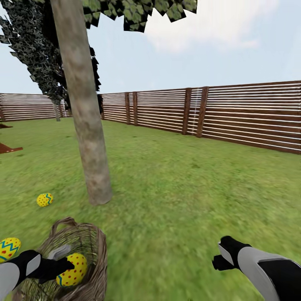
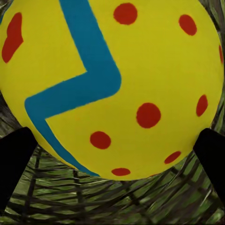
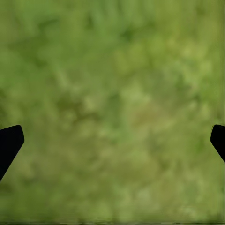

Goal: Take the three Easter eggs out of the wicker basket on the lawn in the garden, then place them on the lawn next to a single tree (choose any tree) so that all three eggs are next to the same tree and none are left in the basket.

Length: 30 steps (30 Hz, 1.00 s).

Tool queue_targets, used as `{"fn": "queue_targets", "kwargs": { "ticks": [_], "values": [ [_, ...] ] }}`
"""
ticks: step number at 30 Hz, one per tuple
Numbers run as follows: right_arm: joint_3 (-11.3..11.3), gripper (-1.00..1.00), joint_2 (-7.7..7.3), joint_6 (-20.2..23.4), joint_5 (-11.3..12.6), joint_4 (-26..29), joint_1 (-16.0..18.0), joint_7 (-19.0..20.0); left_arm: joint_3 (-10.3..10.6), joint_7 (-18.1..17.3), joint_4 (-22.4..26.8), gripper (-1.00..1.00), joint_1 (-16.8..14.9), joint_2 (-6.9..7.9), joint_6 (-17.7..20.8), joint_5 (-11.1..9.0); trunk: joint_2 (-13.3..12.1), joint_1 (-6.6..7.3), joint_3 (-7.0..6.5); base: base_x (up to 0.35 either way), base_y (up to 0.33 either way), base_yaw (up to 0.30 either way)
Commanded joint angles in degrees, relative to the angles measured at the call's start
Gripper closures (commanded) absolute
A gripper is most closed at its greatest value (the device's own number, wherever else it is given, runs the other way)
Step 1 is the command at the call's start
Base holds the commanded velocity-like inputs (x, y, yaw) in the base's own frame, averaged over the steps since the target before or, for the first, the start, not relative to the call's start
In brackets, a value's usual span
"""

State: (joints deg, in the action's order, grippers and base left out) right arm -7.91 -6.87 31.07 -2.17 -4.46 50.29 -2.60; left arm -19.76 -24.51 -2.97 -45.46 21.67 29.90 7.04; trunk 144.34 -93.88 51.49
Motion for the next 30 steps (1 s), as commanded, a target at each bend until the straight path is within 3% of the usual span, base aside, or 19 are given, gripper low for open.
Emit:
{"fn": "queue_targets", "kwargs": {
  "ticks": [1, 12, 30],
  "values": [
    [-0.2, -1.0, 0.01, 0.1, -0.2, -0.1, 0.1, 0.1, -0.5, -0.2, -0.1, 1.0, -0.1, 0.04, 0.1, 0.6, 0.0, 0.07, -0.17, -0.34, 0.0, 0.0],
    [-0.2, -1.0, 0.26, 0.0, -0.3, 0.0, 0.1, 0.1, -0.5, -0.2, -0.1, 1.0, -0.1, 0.04, 0.1, 0.6, -0.1, 0.35, -2.6, -0.186, -0.038, 0.0],
    [-0.2, -1.0, 0.33, -0.2, -0.3, 0.0, 0.1, 0.1, -0.5, -0.6, 0.2, 1.0, -0.1, 0.17, 0.0, 0.4, -0.4, 0.82, -6.59, -0.006, -0.003, 0.0]
  ]
}}
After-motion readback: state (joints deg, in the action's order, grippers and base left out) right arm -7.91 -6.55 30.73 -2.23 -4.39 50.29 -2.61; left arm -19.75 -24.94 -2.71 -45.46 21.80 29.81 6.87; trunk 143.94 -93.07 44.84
